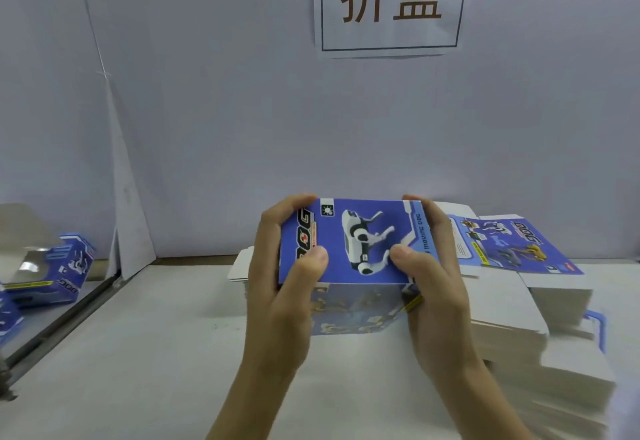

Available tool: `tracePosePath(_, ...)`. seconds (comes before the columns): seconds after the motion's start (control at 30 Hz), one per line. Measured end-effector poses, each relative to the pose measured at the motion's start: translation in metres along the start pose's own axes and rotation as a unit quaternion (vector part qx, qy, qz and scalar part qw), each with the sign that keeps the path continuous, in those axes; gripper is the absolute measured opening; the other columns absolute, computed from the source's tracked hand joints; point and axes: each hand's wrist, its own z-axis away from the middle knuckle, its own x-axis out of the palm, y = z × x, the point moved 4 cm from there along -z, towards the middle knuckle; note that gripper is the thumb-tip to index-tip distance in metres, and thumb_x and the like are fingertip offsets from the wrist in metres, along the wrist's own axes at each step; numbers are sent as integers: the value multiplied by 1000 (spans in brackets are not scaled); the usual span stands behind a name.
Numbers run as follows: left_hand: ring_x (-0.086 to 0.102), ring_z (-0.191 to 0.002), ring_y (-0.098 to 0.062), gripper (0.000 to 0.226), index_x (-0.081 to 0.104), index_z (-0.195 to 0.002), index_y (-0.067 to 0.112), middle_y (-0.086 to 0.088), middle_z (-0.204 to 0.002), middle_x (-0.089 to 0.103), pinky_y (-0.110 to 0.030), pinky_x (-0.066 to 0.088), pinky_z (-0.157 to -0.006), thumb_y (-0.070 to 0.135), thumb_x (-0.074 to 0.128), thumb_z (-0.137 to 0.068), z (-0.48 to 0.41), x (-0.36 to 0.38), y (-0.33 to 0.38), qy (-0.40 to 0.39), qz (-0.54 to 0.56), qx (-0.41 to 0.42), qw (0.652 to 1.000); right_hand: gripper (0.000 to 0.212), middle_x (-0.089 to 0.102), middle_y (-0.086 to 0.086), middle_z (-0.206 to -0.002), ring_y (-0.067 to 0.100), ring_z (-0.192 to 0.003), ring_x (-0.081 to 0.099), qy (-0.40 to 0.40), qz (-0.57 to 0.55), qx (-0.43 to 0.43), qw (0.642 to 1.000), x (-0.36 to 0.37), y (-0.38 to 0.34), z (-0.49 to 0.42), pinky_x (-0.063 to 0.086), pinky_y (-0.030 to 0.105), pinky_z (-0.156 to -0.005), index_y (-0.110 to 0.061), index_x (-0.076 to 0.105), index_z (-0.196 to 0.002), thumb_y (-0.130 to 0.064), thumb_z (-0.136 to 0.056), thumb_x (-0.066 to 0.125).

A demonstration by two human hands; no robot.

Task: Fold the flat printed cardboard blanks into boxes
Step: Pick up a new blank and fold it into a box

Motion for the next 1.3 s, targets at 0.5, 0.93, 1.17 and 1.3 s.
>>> tracePosePath(0.5, 72, -71, -13, 19, 58, -105, 33, 6, -83, 73, -26, 53, -50, 43, 54, -89, -23, -35, -13, 110, 24, -81, 990, 51, 67, 0, -124, 20, -113, 63, -9, -10, 125, 992, -18, 9, -15, 51, 30, -90, -24, 55, -130, -33, -80, 54)
tracePosePath(0.93, 62, -76, -28, 36, 65, -89, 16, -5, -76, 66, -44, 56, -59, 49, 65, -74, -27, -98, -62, 113, 110, -433, 887, 67, 65, 13, -126, 21, -122, 59, -121, -39, 106, 986, -48, 4, -18, 56, 31, -82, -14, 71, -114, 17, -65, 36)
tracePosePath(1.17, 63, -83, -28, 38, 66, -97, 12, -11, -95, 59, -52, 59, -57, 48, 65, -86, -26, -93, -72, 197, 180, -391, 881, 52, 69, 2, -115, 25, -115, 63, 122, 56, -73, 988, -77, -23, -23, 57, 28, -80, -19, 71, -99, 14, -80, 36)
tracePosePath(1.3, 64, -96, -37, 23, 68, -90, 8, -19, -101, 61, -63, 54, -71, 31, 66, -87, -26, -82, -75, 242, 297, -317, 868, 31, 62, 7, -107, 29, -103, 62, 255, 157, -22, 954, -78, -11, -22, 57, 24, -72, -23, 59, -99, 4, -93, 45)
